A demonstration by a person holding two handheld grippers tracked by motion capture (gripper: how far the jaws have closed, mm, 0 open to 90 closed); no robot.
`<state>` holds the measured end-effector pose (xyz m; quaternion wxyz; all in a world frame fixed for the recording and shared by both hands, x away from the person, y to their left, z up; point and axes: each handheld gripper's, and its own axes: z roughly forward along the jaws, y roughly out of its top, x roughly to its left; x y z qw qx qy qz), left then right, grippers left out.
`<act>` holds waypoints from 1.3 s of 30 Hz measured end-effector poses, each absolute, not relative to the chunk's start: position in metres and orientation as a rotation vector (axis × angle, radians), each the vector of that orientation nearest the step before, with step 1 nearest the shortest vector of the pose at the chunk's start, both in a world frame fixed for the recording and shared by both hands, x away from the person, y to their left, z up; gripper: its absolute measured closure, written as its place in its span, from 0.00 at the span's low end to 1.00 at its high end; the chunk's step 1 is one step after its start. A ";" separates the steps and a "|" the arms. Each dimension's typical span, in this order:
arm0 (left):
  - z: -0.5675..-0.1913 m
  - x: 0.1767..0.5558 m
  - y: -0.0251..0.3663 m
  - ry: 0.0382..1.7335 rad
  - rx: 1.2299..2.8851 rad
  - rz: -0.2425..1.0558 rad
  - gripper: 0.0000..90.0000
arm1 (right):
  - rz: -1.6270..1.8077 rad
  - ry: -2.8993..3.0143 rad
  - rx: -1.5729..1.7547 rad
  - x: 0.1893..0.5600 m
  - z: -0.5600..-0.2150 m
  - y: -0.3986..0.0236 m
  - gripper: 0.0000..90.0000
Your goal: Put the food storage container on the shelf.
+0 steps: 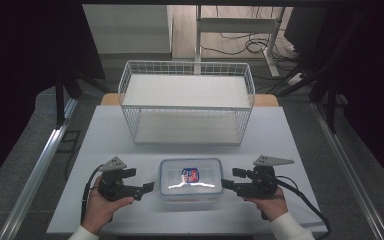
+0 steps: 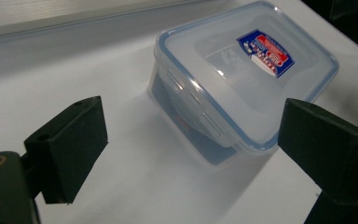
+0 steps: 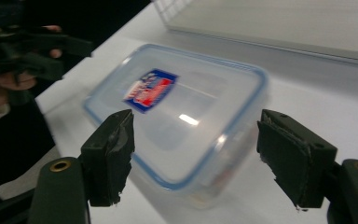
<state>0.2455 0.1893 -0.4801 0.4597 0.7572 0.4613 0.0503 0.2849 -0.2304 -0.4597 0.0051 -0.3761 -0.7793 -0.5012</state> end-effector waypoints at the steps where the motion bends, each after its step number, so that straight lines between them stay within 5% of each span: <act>1: -0.480 0.247 0.189 1.139 1.865 0.118 0.10 | -1.560 -2.431 -1.175 0.286 -0.461 -0.229 0.29; 25: -0.514 0.293 0.169 1.230 1.809 -0.269 0.16 | -1.442 -2.547 -1.223 0.303 -0.465 -0.205 0.27; 39: -0.519 0.294 0.165 1.191 1.786 -0.347 0.32 | -1.293 -2.519 -1.261 0.318 -0.483 -0.199 0.22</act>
